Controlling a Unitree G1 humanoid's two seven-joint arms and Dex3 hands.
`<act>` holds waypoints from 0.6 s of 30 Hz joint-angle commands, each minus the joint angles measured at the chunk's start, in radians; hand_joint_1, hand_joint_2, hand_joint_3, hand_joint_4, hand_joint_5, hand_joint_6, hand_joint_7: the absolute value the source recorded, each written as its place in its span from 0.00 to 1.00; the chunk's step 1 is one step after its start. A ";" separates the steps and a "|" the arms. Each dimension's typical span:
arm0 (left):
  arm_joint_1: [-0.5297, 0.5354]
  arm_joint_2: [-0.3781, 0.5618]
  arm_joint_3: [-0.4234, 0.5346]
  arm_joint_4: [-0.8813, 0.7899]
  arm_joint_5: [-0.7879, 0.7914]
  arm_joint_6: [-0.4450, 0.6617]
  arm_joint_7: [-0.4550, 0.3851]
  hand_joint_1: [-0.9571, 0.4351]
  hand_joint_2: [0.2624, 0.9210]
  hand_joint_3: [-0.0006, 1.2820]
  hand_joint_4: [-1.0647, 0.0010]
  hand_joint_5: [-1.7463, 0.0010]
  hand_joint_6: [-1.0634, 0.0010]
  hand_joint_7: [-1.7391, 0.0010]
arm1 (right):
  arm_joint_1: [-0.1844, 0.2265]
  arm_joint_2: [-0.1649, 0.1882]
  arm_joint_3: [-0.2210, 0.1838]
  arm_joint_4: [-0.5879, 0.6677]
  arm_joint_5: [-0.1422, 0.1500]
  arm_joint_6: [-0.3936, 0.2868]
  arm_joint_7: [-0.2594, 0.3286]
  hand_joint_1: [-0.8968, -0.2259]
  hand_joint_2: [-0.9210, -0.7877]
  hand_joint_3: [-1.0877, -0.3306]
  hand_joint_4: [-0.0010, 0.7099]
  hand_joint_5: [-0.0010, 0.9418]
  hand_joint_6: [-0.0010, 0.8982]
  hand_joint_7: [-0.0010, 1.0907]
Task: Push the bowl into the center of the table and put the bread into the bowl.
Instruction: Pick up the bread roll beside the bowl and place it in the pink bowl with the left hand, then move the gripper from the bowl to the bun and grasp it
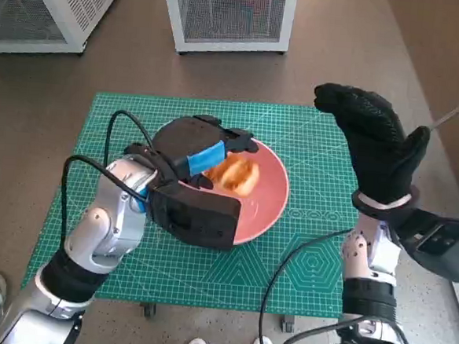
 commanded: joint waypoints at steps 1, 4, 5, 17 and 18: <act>0.005 0.017 -0.003 -0.030 0.014 -0.009 -0.019 0.56 0.81 0.00 0.80 1.00 0.66 0.99 | 0.028 -0.001 -0.003 0.007 0.002 0.009 -0.003 0.48 0.00 0.59 0.30 0.00 0.38 0.00; 0.012 0.026 0.008 -0.048 0.007 -0.015 -0.024 0.54 0.80 0.00 0.83 1.00 0.69 1.00 | 0.030 0.000 -0.002 0.005 0.002 0.011 -0.005 0.47 0.00 0.60 0.30 0.00 0.38 0.00; 0.016 0.032 0.015 -0.059 0.003 -0.018 -0.027 0.53 0.80 0.00 0.85 1.00 0.70 1.00 | 0.031 0.001 -0.001 0.002 0.002 0.012 -0.006 0.47 0.00 0.60 0.30 0.00 0.38 0.00; 0.100 0.079 0.190 -0.296 -0.121 0.047 -0.113 0.51 0.78 0.00 0.93 1.00 0.76 1.00 | 0.049 0.006 0.007 -0.026 0.000 0.023 -0.016 0.48 0.00 0.60 0.30 0.00 0.38 0.00; 0.111 0.086 0.220 -0.338 -0.141 0.072 -0.134 0.52 0.78 0.00 0.93 1.00 0.76 1.00 | 0.050 0.006 0.008 -0.026 0.000 0.024 -0.016 0.48 0.00 0.60 0.30 0.00 0.38 0.00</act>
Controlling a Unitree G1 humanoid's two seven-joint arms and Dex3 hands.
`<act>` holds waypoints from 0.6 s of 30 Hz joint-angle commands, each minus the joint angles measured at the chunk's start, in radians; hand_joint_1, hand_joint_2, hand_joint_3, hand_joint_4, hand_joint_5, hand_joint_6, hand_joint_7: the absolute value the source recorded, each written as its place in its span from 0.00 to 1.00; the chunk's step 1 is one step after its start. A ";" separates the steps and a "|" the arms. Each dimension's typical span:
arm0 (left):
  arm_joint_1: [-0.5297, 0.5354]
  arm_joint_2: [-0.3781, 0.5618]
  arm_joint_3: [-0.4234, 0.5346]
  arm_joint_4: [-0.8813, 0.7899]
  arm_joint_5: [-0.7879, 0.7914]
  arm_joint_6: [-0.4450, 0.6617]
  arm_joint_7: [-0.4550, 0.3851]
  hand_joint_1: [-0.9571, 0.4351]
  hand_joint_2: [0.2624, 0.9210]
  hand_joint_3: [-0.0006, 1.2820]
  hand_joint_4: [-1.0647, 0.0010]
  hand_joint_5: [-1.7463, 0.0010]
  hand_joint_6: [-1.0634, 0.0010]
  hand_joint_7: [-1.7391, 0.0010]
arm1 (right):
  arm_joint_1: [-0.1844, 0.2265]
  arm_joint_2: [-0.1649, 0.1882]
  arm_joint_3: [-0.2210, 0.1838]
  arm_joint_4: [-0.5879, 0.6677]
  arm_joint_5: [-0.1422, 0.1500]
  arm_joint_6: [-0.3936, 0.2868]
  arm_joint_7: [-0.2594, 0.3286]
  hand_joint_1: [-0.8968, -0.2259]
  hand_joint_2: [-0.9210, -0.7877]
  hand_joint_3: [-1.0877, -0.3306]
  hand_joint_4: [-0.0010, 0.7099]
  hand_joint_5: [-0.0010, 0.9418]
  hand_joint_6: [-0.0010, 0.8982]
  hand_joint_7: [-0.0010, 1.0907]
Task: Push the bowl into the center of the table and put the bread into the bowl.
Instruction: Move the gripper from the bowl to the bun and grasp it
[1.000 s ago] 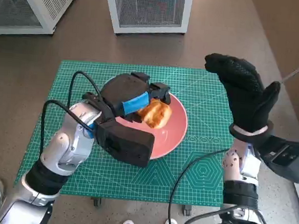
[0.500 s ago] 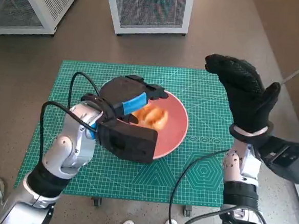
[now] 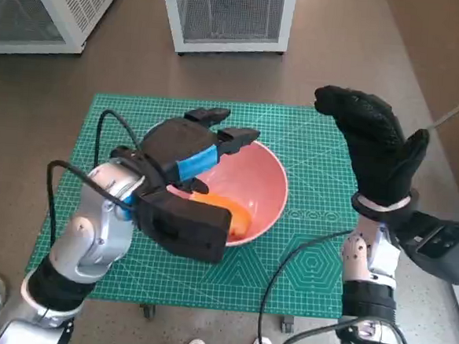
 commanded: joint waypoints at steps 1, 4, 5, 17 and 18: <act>0.043 0.036 0.120 -0.161 -0.080 0.072 -0.068 0.52 0.78 0.00 0.93 1.00 0.76 1.00 | 0.032 0.003 0.004 -0.008 0.001 0.017 -0.007 0.48 0.00 0.60 0.30 0.00 0.38 0.00; 0.069 0.053 0.187 -0.256 -0.127 0.131 -0.112 0.53 0.77 0.00 0.93 1.00 0.77 1.00 | 0.035 0.005 0.005 -0.013 0.002 0.021 -0.007 0.48 0.00 0.61 0.30 0.00 0.38 0.00; 0.079 0.059 0.212 -0.288 -0.145 0.151 -0.125 0.54 0.77 0.00 0.93 1.00 0.77 1.00 | 0.037 0.006 0.006 -0.015 0.002 0.022 -0.007 0.48 0.00 0.61 0.30 0.00 0.38 0.00; 0.295 0.221 0.555 -0.580 -0.340 0.331 -0.275 0.58 0.75 0.00 0.95 1.00 0.76 1.00 | 0.049 0.005 0.010 -0.031 0.002 0.028 -0.003 0.48 0.00 0.61 0.30 0.00 0.37 0.00; 0.321 0.243 0.583 -0.599 -0.343 0.347 -0.290 0.58 0.75 0.00 0.95 1.00 0.76 1.00 | 0.048 0.004 0.009 -0.029 0.006 0.030 0.003 0.47 0.00 0.61 0.30 0.00 0.37 0.00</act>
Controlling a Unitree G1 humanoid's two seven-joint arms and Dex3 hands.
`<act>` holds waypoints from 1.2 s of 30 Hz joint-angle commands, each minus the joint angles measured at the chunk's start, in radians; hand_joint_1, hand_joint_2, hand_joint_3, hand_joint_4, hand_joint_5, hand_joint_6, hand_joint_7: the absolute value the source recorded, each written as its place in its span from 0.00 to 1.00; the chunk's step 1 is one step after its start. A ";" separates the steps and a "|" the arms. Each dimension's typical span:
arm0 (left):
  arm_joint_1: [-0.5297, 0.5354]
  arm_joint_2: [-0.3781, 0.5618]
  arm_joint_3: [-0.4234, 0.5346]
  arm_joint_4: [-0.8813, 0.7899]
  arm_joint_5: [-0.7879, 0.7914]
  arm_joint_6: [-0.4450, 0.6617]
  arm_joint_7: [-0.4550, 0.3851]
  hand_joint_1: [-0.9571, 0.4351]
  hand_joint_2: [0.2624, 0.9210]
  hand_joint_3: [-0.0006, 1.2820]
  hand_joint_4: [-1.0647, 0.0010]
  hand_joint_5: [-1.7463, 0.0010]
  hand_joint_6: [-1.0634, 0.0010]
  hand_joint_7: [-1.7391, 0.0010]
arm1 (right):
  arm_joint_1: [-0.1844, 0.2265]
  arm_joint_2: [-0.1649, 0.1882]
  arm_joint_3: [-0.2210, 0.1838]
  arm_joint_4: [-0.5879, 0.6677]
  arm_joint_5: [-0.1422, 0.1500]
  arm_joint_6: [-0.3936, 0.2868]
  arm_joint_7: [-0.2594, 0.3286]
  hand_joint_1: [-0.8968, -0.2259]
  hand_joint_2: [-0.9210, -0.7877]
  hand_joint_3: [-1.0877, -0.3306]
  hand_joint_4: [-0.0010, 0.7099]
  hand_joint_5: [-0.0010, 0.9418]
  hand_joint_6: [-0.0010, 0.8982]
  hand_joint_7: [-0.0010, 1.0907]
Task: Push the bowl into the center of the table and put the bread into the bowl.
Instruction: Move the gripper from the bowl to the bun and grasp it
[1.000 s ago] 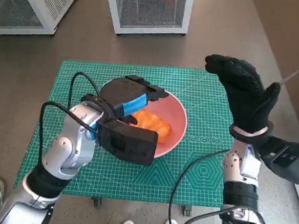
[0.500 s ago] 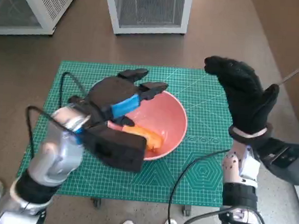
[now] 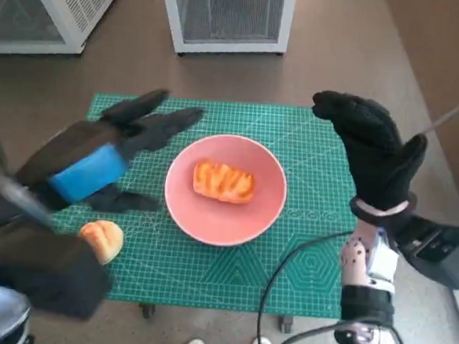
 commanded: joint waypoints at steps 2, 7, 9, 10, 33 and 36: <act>0.116 0.116 0.132 -0.111 -0.037 0.086 -0.072 0.58 0.74 0.00 0.95 1.00 0.76 1.00 | 0.023 -0.002 0.002 0.007 0.015 0.021 0.016 0.46 0.00 0.61 0.30 0.00 0.37 0.00; 0.199 0.196 0.164 -0.165 -0.025 0.156 -0.100 0.59 0.72 0.00 0.96 1.00 0.77 1.00 | 0.018 -0.002 -0.001 0.014 0.040 0.034 0.045 0.45 0.00 0.62 0.30 0.00 0.36 0.00; 0.223 0.219 0.166 -0.178 -0.027 0.175 -0.102 0.60 0.71 0.00 0.96 1.00 0.77 1.00 | 0.015 -0.001 -0.003 0.018 0.045 0.037 0.052 0.44 0.00 0.62 0.30 0.00 0.36 0.00; 0.246 0.235 0.162 -0.185 -0.017 0.183 -0.106 0.60 0.71 0.00 0.96 1.00 0.77 1.00 | 0.012 0.000 -0.003 0.023 0.049 0.040 0.059 0.44 0.00 0.62 0.30 0.00 0.36 0.00; 0.402 0.370 -0.002 -0.177 0.049 0.329 -0.012 0.74 0.71 0.00 0.94 0.99 0.80 1.00 | 0.001 -0.011 -0.020 0.036 0.066 0.072 0.098 0.44 0.00 0.62 0.32 0.01 0.36 0.00; 0.412 0.368 -0.033 -0.154 0.061 0.318 0.019 0.74 0.71 0.00 0.93 0.99 0.80 1.00 | 0.001 -0.013 -0.022 0.037 0.062 0.070 0.097 0.43 0.00 0.62 0.32 0.01 0.37 0.00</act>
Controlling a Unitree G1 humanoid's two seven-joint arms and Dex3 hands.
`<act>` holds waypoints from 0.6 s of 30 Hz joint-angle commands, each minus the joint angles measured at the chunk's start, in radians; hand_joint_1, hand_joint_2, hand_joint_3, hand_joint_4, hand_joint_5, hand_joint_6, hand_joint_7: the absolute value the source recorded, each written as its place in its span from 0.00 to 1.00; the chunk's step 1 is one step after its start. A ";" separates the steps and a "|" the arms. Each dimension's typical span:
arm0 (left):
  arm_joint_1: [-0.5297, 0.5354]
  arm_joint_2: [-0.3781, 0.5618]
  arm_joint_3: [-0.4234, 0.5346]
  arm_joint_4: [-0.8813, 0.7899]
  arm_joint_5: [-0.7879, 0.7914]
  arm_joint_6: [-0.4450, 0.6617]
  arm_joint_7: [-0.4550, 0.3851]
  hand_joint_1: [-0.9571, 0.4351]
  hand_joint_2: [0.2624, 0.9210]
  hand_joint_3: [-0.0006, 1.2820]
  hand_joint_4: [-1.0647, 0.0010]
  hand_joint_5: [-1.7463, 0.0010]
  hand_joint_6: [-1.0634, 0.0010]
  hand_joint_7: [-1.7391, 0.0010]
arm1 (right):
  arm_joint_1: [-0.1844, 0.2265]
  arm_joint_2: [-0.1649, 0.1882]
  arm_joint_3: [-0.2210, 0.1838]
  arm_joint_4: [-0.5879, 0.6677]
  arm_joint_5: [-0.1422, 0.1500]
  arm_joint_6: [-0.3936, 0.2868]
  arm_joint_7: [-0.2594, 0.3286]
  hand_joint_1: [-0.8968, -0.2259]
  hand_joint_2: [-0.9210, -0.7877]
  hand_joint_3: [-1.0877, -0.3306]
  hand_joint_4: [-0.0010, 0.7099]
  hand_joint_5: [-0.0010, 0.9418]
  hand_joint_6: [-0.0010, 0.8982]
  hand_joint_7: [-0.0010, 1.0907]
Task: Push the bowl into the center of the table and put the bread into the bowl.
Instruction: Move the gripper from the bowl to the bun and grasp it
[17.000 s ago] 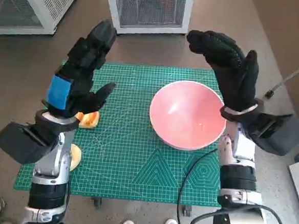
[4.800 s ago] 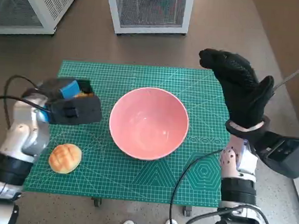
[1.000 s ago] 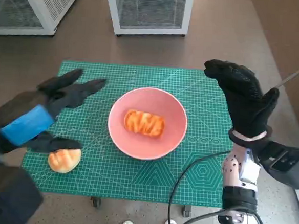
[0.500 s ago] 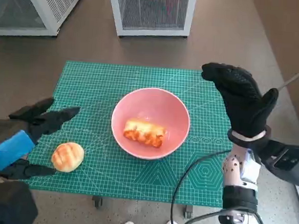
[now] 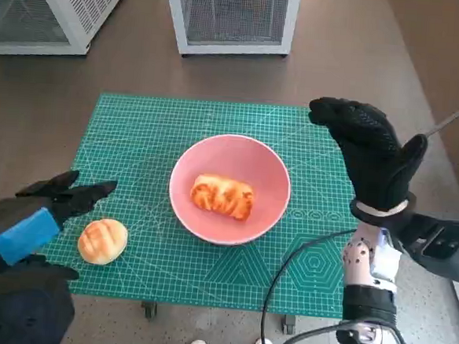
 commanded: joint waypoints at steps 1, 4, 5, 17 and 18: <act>0.020 0.007 -0.045 0.032 0.028 -0.014 0.049 0.73 0.71 0.00 0.92 0.99 0.80 1.00 | 0.007 -0.009 -0.007 0.012 0.001 0.007 0.006 0.43 0.00 0.62 0.32 0.01 0.37 0.00; 0.020 0.002 -0.084 0.058 0.042 -0.015 0.078 0.73 0.71 0.00 0.91 0.99 0.79 1.00 | 0.006 -0.011 -0.008 0.015 -0.005 0.003 0.002 0.42 0.00 0.62 0.32 0.01 0.37 0.00; 0.018 0.001 -0.096 0.065 0.046 -0.014 0.086 0.73 0.71 0.00 0.91 0.99 0.79 1.00 | 0.006 -0.011 -0.009 0.015 -0.006 0.002 0.002 0.43 0.00 0.62 0.32 0.01 0.37 0.00; -0.033 -0.022 -0.283 0.213 0.120 0.002 0.159 0.69 0.72 0.00 0.88 1.00 0.76 0.99 | 0.002 -0.015 -0.014 0.015 -0.010 0.002 0.001 0.44 0.00 0.61 0.33 0.01 0.36 0.00; -0.041 -0.027 -0.301 0.232 0.126 0.003 0.162 0.69 0.72 0.00 0.88 1.00 0.76 0.99 | 0.001 -0.015 -0.015 0.017 -0.010 0.002 0.001 0.44 0.00 0.61 0.33 0.00 0.36 0.00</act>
